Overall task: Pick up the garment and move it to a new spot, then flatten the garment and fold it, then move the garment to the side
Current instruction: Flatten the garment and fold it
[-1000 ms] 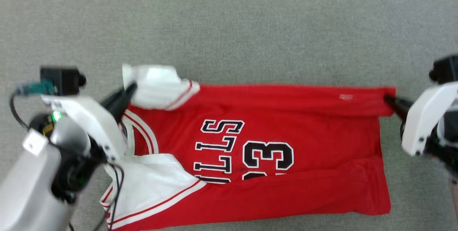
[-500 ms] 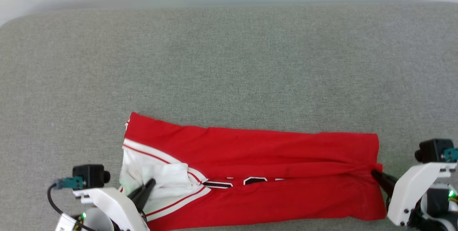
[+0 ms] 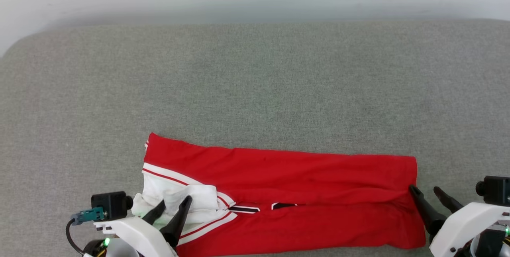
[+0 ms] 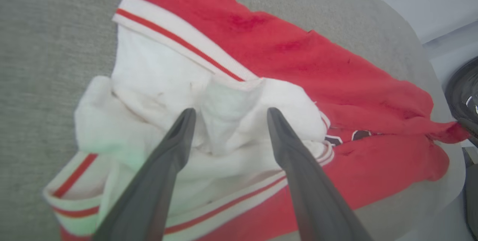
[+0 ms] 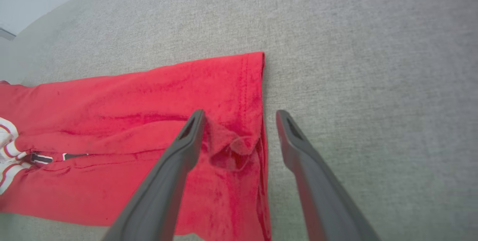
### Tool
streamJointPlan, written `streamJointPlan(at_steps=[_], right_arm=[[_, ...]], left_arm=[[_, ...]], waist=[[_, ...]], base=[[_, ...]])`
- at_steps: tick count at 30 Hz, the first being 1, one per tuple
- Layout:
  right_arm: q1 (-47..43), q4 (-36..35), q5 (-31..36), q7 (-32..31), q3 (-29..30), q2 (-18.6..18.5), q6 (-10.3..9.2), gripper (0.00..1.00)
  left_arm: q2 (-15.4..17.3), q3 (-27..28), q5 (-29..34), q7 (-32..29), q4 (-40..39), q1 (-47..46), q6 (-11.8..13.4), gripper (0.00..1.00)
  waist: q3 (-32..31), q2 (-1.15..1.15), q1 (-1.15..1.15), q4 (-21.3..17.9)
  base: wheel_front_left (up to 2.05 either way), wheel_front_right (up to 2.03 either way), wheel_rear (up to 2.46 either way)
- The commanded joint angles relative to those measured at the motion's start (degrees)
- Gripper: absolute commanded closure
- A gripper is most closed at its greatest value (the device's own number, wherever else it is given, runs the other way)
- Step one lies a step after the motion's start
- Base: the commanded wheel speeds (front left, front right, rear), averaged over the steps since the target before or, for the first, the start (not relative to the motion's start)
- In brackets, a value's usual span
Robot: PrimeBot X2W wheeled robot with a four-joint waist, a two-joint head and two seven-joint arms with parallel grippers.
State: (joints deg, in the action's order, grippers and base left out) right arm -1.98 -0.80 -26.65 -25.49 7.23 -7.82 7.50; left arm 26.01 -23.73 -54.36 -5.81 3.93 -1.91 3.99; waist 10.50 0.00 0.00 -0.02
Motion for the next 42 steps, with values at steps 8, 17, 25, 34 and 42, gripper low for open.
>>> streamJointPlan(at_steps=[8, 17, 25, 34, 42], right_arm=[[-0.6, -2.04, 1.22, -3.31, 3.35, -1.76, -0.03, 0.0], [0.88, -3.14, 2.74, -11.51, 3.56, -5.32, -0.03, 0.0], [2.58, -0.57, 1.89, -13.85, 0.78, -5.34, -0.03, 0.0], [2.04, 7.31, -1.26, -18.73, -3.41, -2.8, 0.06, 0.93], [3.76, 5.35, -0.85, -15.79, -3.4, -4.66, 0.04, 1.0]], left_arm=[[-0.8, 0.93, 7.62, 10.9, -3.76, -2.63, 0.74, 0.0], [-2.08, 2.29, 20.5, 20.54, -7.81, -5.38, 4.77, 0.0], [-4.29, 3.71, 25.96, 21.05, -9.91, -6.34, 5.34, 0.0], [-6.78, 5.59, 28.92, 21.09, -9.87, -5.52, 3.56, 0.0], [-7.72, 6.97, 30.53, 21.04, -8.16, -3.49, 2.75, 0.0]], waist=[[-2.82, 0.0, 0.0, 0.43], [-1.16, 0.0, 0.0, 2.67], [2.41, 0.0, 0.0, 4.81], [4.38, 0.0, 0.0, 6.08], [1.27, 0.0, 0.0, 5.42]], base=[[0.0, 0.0, 0.0], [0.0, 0.0, 0.0], [0.0, 0.0, 0.0], [0.0, 0.0, 0.0], [0.0, 0.0, 0.0]])
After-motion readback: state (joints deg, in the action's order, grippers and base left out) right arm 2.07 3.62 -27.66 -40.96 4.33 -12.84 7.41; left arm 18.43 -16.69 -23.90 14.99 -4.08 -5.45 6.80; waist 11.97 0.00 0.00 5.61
